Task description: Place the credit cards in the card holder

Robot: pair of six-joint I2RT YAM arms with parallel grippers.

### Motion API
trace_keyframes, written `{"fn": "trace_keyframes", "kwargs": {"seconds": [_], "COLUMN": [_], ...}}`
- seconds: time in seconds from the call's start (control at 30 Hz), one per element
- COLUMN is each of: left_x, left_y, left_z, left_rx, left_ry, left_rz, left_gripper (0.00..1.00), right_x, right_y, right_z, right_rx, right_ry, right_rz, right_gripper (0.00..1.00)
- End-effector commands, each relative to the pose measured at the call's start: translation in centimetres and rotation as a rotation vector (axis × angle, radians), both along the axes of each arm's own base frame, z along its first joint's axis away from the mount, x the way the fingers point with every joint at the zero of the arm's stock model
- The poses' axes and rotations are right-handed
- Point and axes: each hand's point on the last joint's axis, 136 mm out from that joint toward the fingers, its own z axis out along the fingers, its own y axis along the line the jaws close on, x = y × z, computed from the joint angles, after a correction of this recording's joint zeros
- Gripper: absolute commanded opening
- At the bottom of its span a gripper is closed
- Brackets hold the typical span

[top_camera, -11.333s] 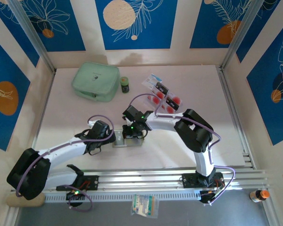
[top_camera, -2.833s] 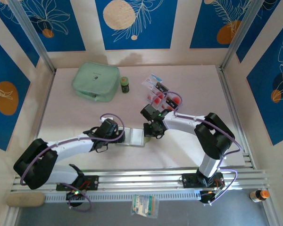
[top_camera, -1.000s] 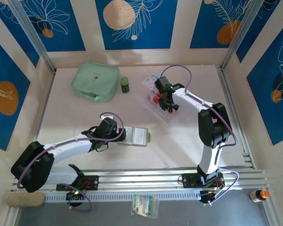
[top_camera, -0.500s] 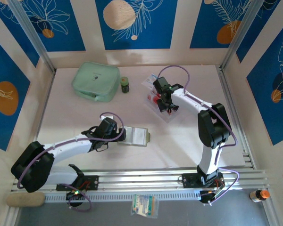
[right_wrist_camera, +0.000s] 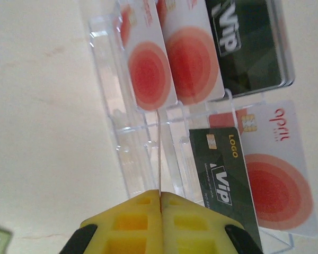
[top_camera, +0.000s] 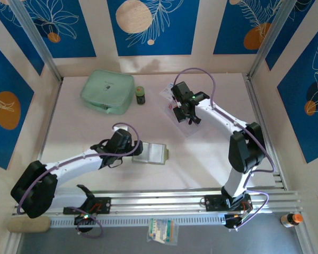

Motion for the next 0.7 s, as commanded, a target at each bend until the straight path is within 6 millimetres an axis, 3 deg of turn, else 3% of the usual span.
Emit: {"fn": "trace_keyframes", "kwargs": {"seconds": [0.0, 0.27, 0.47, 0.67], "left_x": [0.6, 1.5, 1.1, 0.4], "left_y": [-0.5, -1.1, -0.4, 0.5], "left_z": [0.8, -0.1, -1.6, -2.8], "left_rx": [0.019, 0.103, 0.169, 0.211], "left_ry": [-0.002, 0.034, 0.081, 0.11], "left_rz": [-0.034, -0.081, -0.088, -0.081], "left_gripper": [1.0, 1.0, 1.0, 1.0], "right_x": [-0.9, -5.5, -8.9, -11.4], "right_y": [1.5, 6.3, 7.5, 8.6], "right_z": [3.6, 5.7, 3.8, 0.6], "right_rx": [0.113, 0.666, 1.008, 1.069], "right_ry": [-0.041, 0.014, 0.061, 0.064], "right_rz": [-0.001, -0.046, -0.117, -0.139], "right_gripper": [0.0, 0.0, 0.0, 0.0]}}
